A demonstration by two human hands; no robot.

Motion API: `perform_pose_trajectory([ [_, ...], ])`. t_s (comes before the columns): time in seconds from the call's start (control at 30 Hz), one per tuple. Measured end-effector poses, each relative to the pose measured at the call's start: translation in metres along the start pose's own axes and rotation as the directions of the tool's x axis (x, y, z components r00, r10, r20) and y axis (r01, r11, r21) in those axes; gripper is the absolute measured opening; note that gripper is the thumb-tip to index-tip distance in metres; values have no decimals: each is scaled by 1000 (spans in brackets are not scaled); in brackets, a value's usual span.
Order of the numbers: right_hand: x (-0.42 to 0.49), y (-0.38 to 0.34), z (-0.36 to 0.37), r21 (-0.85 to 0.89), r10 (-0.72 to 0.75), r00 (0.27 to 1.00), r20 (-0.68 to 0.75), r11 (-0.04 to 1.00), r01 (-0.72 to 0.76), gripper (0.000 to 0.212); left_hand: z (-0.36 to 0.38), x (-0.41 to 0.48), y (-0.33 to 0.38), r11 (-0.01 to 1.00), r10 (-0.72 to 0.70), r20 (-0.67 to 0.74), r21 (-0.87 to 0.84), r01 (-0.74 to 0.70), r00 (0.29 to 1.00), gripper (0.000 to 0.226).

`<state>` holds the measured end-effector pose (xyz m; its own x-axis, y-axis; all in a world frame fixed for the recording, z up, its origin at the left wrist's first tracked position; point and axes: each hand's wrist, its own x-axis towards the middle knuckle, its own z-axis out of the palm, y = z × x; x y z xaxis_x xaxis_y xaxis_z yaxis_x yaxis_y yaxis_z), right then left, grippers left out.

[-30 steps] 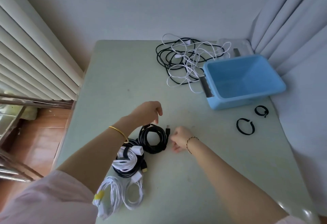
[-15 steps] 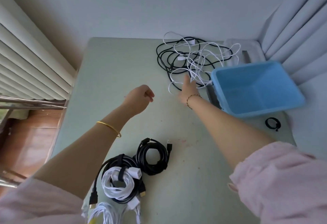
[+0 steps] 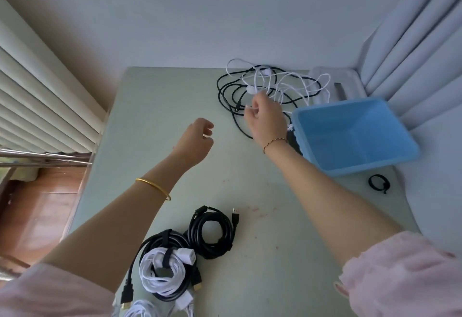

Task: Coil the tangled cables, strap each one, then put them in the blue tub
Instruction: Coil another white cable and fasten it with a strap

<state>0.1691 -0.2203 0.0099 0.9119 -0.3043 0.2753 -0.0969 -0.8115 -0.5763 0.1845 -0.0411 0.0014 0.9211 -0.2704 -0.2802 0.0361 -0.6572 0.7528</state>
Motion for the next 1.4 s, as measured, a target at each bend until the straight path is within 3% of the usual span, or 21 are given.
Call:
perform_pose_trajectory([
  [0.1,-11,-34,-50,145,-179,920,-350,959,242,13,0,-5,21,998,42,-46,-47,-44,998,64],
  [0.17,-21,-53,-86,215,-218,864,-455,914,344,12,1,-13,39,994,80,-47,-71,-83,996,77],
  [0.2,-24,-60,-102,327,-171,874,-455,881,342,9,3,-16,47,992,101,-41,-69,-103,994,83],
  [0.23,-27,-70,-120,506,-72,910,-409,811,292,9,5,-21,55,990,121,-30,-64,-123,992,88],
  [0.3,-34,-83,-152,861,108,971,-215,490,136,14,10,-31,69,985,163,-10,-65,-163,987,97],
  [0.37,-43,-92,-180,988,182,981,-58,151,31,13,16,-41,81,976,207,12,-68,-206,978,103],
  [0.43,-51,-99,-202,996,217,975,48,-78,-31,20,22,-48,89,970,242,47,-29,-241,969,103],
  [0.5,-59,-104,-222,979,251,961,116,-191,-68,27,27,-56,96,960,264,95,75,-271,960,97],
  [0.6,-72,-104,-245,960,243,957,158,-263,-92,28,36,-76,104,921,292,190,208,-329,937,74],
  [0.7,-83,-99,-257,953,210,962,176,-282,-113,27,47,-96,107,902,277,326,236,-362,904,37],
  [0.77,-90,-92,-264,954,202,961,188,-270,-129,26,53,-110,112,945,193,408,169,-281,893,23],
  [0.83,-96,-83,-271,955,222,955,196,-264,-134,27,58,-125,120,994,69,519,-108,-15,852,29],
  [0.87,-98,-79,-274,956,237,952,194,-264,-129,27,59,-131,124,963,39,584,-239,126,811,40],
  [0.93,-103,-71,-279,956,263,946,190,-268,-117,28,62,-140,131,898,69,652,-370,238,755,57],
  [1.13,-116,-56,-286,917,294,939,178,-396,-50,27,77,-169,153,915,285,583,-401,-36,761,29],
  [1.2,-119,-51,-285,889,316,931,185,-458,-21,32,79,-179,154,921,300,582,-385,-69,756,11],
  [1.23,-119,-45,-283,884,334,921,200,-468,-22,36,79,-184,154,918,288,579,-394,-48,763,15],
  [1.3,-119,-30,-277,935,415,881,226,-347,-77,35,76,-194,150,896,227,546,-441,47,806,29],
  [1.4,-125,7,-247,930,535,785,310,2,-369,18,64,-202,142,882,85,398,-456,117,914,31],
])
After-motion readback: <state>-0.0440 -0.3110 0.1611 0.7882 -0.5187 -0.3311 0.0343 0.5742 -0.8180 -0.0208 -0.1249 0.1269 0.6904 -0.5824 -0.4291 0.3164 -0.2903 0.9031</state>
